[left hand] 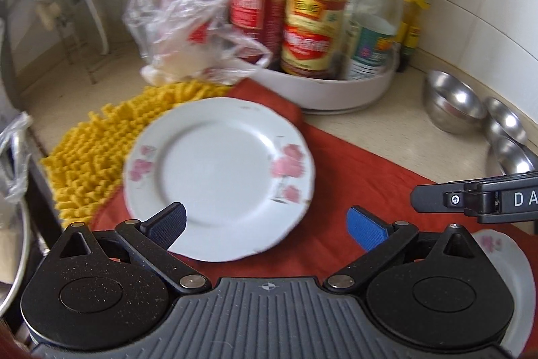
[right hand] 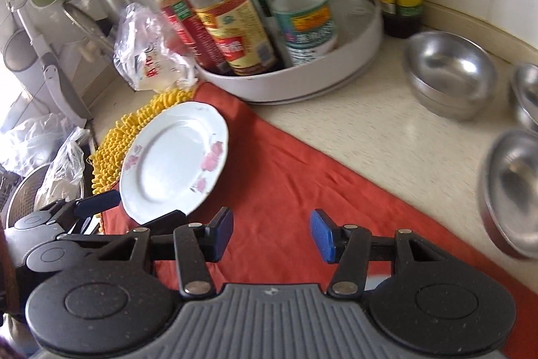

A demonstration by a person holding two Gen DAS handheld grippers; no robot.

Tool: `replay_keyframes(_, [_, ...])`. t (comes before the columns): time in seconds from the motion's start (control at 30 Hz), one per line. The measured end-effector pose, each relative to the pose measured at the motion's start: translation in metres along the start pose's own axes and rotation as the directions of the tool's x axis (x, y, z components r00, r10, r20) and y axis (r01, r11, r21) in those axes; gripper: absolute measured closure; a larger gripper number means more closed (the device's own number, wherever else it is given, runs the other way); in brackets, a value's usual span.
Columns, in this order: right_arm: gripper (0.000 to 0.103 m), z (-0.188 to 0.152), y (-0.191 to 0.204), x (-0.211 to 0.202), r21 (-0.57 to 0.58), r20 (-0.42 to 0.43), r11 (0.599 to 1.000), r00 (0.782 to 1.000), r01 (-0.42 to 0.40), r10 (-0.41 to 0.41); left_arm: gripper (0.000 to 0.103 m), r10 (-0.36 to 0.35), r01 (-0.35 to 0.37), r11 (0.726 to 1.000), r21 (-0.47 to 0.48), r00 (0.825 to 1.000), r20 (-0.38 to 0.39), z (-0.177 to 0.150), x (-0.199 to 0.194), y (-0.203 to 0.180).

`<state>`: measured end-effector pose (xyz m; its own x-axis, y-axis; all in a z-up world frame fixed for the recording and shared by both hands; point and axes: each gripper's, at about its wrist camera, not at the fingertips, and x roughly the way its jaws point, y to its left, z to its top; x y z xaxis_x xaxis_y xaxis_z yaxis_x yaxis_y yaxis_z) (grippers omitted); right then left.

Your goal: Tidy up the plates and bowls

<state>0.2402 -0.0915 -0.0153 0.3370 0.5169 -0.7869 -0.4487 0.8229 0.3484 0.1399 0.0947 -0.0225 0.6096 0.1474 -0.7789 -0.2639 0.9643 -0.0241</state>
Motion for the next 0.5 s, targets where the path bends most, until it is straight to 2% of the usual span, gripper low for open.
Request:
replay_keyframes(0.17, [0.052, 0.017, 0.018, 0.029, -0.025, -0.028, 0.999, 0.999, -0.039, 0.038, 0.000, 0.066, -0.066, 0.996, -0.052, 0.998, -0.017, 0.008, 0.012, 0.036])
replay_keyframes(0.5, [0.052, 0.029, 0.032, 0.077, 0.051, -0.095, 0.998, 0.995, -0.022, 0.027, 0.000, 0.052, -0.054, 0.997, -0.053, 0.997, -0.055, 0.032, 0.049, 0.079])
